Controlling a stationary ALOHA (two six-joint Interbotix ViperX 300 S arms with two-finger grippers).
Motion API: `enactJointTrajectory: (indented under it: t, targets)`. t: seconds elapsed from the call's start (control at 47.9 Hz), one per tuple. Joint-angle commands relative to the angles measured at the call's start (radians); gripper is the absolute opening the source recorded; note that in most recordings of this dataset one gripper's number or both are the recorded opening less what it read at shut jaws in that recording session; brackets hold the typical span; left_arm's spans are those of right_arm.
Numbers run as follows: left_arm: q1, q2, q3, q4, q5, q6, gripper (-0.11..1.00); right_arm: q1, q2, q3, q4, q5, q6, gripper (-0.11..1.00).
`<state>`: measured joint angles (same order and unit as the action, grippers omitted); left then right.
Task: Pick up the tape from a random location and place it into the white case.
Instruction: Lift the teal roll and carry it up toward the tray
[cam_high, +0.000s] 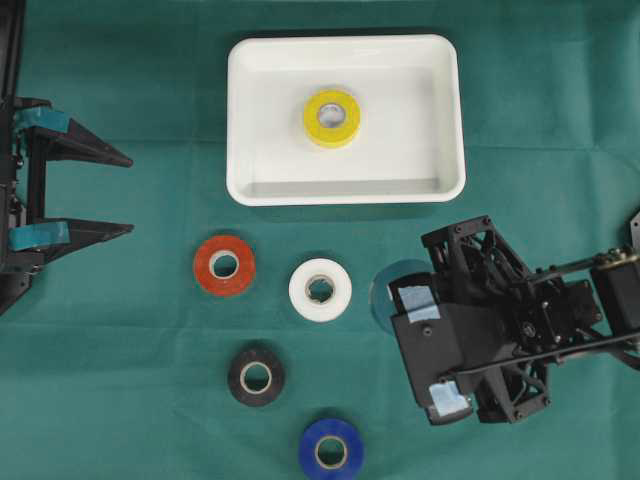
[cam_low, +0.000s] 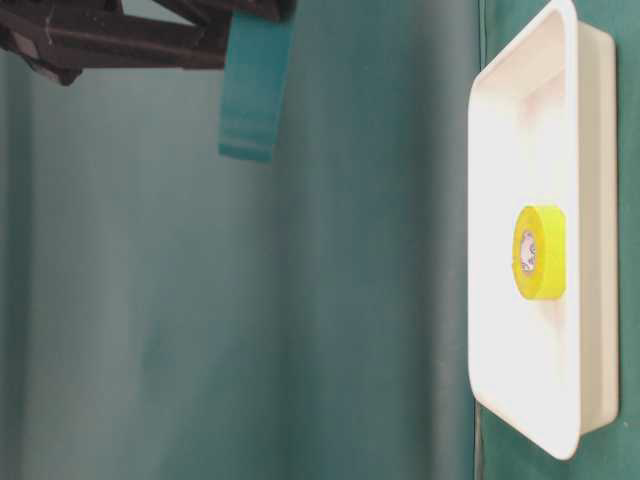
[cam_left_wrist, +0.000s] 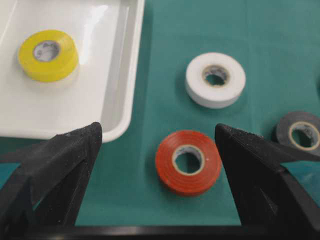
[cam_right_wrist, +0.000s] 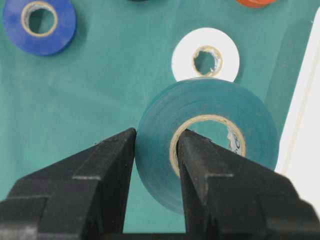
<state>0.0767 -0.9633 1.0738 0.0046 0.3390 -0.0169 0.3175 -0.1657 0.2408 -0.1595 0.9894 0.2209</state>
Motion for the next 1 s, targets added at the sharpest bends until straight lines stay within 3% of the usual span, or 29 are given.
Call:
enactJointTrajectory:
  t: [0.0, 0.606, 0.982]
  targets:
    - [0.005, 0.006, -0.011, -0.002, -0.003, 0.002, 0.98, -0.002, -0.026, -0.025, -0.003, -0.005, 0.002, 0.29]
    - [0.005, 0.003, 0.0, -0.002, -0.003, 0.002, 0.98, -0.02, -0.026, -0.014, -0.003, -0.006, 0.002, 0.29]
    - [0.005, 0.003, 0.005, -0.002, -0.002, 0.002, 0.98, -0.144, -0.026, 0.021, -0.011, -0.006, 0.0, 0.29]
